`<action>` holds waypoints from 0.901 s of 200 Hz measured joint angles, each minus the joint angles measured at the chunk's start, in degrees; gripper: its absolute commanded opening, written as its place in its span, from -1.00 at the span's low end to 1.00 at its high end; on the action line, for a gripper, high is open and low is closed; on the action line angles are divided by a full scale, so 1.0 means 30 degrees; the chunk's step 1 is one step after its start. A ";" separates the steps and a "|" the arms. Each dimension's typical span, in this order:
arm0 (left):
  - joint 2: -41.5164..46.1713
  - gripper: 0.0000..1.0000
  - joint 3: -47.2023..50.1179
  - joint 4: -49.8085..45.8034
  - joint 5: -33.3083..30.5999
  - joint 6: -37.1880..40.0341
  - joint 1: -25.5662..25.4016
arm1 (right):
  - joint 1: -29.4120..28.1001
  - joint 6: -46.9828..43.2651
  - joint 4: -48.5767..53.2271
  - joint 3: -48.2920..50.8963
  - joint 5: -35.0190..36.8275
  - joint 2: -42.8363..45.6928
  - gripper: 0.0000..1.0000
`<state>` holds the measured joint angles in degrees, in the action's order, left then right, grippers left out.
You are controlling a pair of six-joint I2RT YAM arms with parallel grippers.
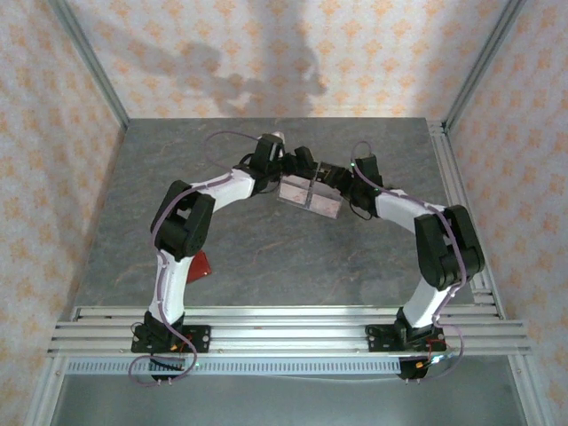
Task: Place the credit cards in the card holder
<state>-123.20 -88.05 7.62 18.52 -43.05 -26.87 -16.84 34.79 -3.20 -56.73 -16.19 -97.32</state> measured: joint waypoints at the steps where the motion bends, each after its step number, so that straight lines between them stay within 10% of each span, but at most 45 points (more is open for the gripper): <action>1: -0.0015 1.00 -0.0015 0.0000 0.0000 -0.0007 -0.0022 | 0.0015 -0.0022 0.0022 0.0015 0.0015 0.0029 0.43; 180: -0.1989 1.00 -0.3206 -0.1377 -0.1872 -0.0299 -0.2018 | 0.0794 -0.1559 0.2586 0.2681 0.0248 0.4663 0.77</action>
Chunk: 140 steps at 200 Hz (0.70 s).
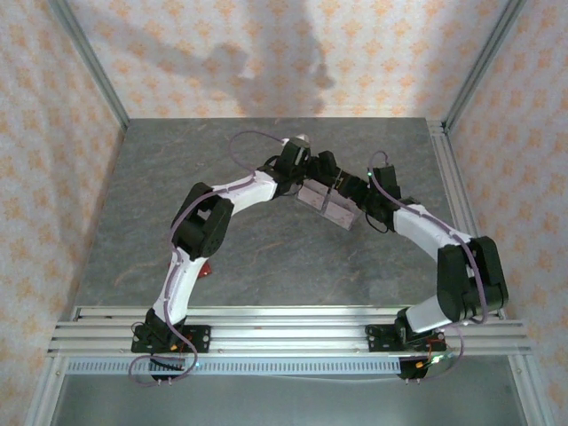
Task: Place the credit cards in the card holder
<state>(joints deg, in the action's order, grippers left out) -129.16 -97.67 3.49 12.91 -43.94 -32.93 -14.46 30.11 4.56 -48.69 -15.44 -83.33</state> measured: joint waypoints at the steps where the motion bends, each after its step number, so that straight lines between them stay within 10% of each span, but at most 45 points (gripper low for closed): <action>1: 0.0022 1.00 0.0007 -0.0036 -0.0022 0.0000 -0.0007 | -0.0007 -0.0007 0.0015 0.0000 0.0000 0.0015 0.77; 140: 0.0539 1.00 -0.1676 -0.4772 -0.3716 -0.0051 0.0444 | -0.0255 -0.0131 0.1756 0.0124 -0.0015 0.2936 0.81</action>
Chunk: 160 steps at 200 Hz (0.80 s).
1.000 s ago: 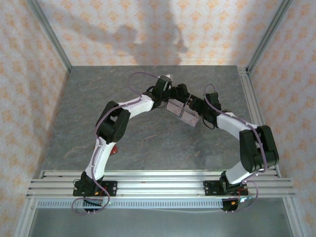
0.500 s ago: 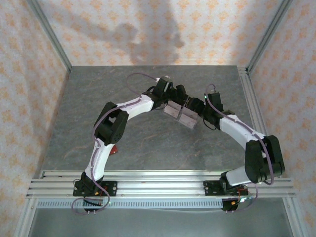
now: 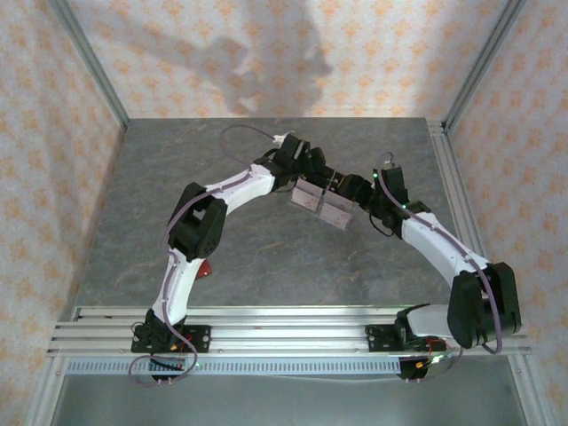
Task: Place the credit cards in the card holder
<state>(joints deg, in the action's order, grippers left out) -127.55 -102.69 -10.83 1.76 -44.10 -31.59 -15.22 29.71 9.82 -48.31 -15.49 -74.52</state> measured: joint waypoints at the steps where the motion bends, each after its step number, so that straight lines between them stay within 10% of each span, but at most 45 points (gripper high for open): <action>1: 0.0000 1.00 -0.0058 -0.0058 -0.0058 0.0015 0.0044 | 0.0000 0.0000 0.0007 0.0000 -0.0007 0.0015 0.81; 68: 0.1231 1.00 0.0270 -0.1100 -0.1005 0.0204 0.1690 | 0.0000 0.0007 0.0816 -0.0226 -0.1137 0.0612 0.72; 160: 1.6954 1.00 1.0244 -1.2939 -0.5595 -0.6331 0.4663 | -0.3490 0.0503 0.1392 -0.2550 -0.3738 -0.0699 0.65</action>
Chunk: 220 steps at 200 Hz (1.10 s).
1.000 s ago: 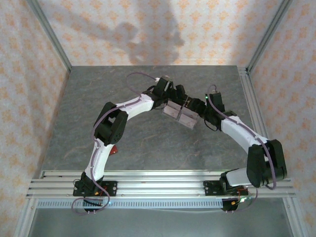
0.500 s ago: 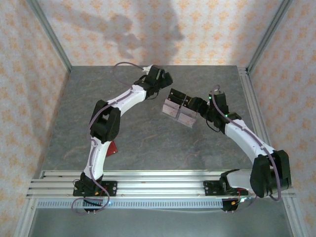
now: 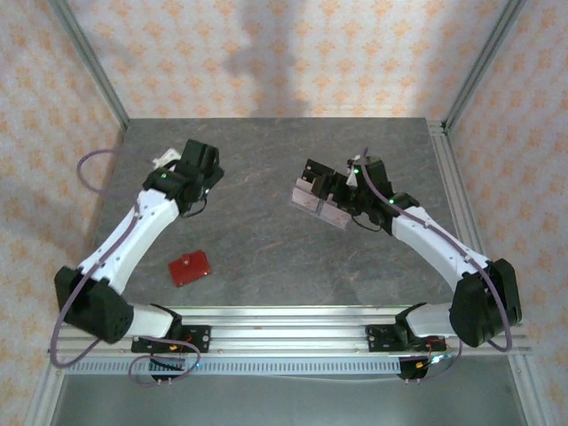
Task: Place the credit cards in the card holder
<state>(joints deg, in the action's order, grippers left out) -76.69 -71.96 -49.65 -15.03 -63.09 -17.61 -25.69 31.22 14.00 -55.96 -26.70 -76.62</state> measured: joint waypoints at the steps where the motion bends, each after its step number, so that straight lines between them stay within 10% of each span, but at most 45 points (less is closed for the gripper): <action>1: 0.0095 1.00 0.0102 -0.0160 -0.0051 -0.0168 0.0007 | -0.0044 0.0022 0.0000 0.0000 -0.0022 -0.0015 0.65; 39: 0.0138 0.97 0.2980 -0.3526 0.0306 -0.3759 0.1188 | -0.1581 0.0350 -0.0095 -0.0444 -0.0277 -0.1027 0.65; 99: 0.0415 0.25 0.6783 -0.3643 0.1945 -0.7271 0.2127 | -0.1836 0.0364 -0.0109 -0.0816 -0.0408 -0.1260 0.64; 220: -0.0452 0.51 0.9916 0.1763 0.4721 -0.7278 0.3432 | -0.1836 0.0372 -0.0219 -0.1071 -0.0466 -0.1880 0.63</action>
<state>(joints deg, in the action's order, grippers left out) -78.04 -42.22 -44.36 -0.86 -84.93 -7.31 -31.20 32.34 13.34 -59.18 -28.10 -82.26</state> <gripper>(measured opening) 0.751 0.816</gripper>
